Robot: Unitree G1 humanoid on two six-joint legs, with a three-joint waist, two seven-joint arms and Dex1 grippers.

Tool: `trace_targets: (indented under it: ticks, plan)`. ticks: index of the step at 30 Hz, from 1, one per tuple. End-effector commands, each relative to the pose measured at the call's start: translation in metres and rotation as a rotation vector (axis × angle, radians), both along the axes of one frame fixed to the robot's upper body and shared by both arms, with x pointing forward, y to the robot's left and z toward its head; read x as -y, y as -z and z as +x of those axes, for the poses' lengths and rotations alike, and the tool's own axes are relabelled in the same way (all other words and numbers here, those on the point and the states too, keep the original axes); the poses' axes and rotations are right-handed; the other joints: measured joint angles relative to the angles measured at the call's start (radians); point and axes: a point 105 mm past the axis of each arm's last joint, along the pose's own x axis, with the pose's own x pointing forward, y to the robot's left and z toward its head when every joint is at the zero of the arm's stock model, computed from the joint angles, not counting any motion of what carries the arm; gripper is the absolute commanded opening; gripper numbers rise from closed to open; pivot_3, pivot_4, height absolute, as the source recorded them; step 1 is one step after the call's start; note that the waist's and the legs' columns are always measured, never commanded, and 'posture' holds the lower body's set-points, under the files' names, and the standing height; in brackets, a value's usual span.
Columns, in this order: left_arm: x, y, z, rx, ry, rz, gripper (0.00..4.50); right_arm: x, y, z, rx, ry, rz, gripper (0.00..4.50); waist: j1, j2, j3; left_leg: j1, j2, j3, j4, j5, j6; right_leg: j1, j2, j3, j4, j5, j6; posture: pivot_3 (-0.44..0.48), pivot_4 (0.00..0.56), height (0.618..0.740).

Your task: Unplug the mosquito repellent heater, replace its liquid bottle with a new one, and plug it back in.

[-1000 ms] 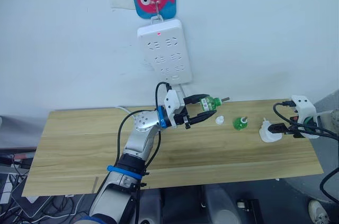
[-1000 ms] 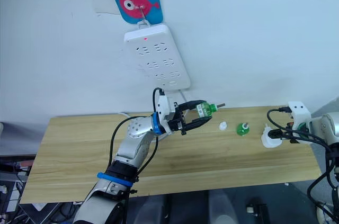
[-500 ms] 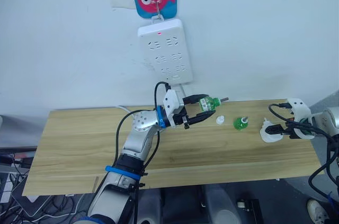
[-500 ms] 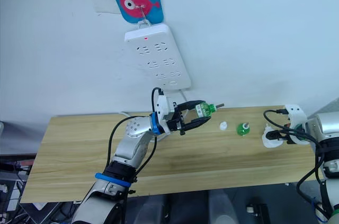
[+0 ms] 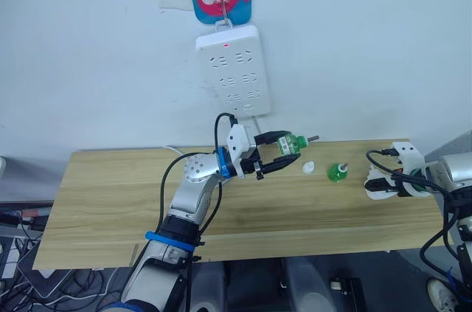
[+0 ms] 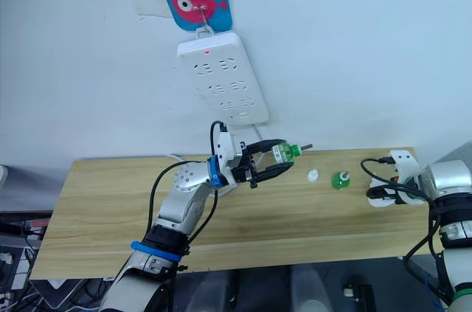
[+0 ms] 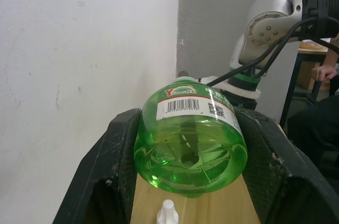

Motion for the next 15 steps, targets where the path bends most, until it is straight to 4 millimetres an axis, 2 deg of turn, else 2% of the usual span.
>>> trace_targets:
  ticks: [1,9,12,14,15]
  plan:
    - [0.0034,-0.0071,-0.0060,0.036,0.017,-0.011,2.29,0.0040,-0.0062,0.0041,0.025,-0.002,-0.014,4.45,0.000,0.000,0.001,0.000,0.000,0.000,0.000,0.000,0.000,0.000,0.000,0.000,0.000,0.000,0.000,-0.023,0.346,0.740]
    - [0.0035,-0.0064,-0.0066,0.033,0.016,-0.010,2.29,0.0066,-0.0040,0.0042,0.019,-0.004,-0.016,4.45,0.000,-0.001,0.011,0.000,0.000,0.000,0.000,0.000,0.000,0.000,0.000,0.000,0.000,0.000,0.000,-0.025,0.346,0.740]
    - [0.0040,-0.0068,-0.0058,0.032,0.015,-0.011,2.29,0.0063,-0.0033,0.0040,0.018,-0.002,-0.010,3.85,0.000,0.000,0.012,0.000,0.000,0.000,0.000,0.000,0.000,0.000,0.000,0.000,0.000,0.000,0.000,-0.026,0.349,0.740]
    - [0.0040,-0.0071,-0.0058,0.032,0.016,-0.011,2.29,0.0062,-0.0031,0.0040,0.017,0.000,-0.005,3.17,0.000,-0.002,0.013,0.000,0.000,0.000,0.000,0.000,0.000,0.000,0.000,0.000,0.000,0.000,0.000,-0.026,0.348,0.740]
    - [0.0039,-0.0071,-0.0058,0.032,0.016,-0.011,2.29,0.0064,-0.0032,0.0040,0.018,0.001,-0.005,2.97,0.000,-0.002,0.013,0.000,0.000,0.000,0.000,0.000,0.000,0.000,0.000,0.000,0.000,0.000,0.000,-0.026,0.348,0.740]
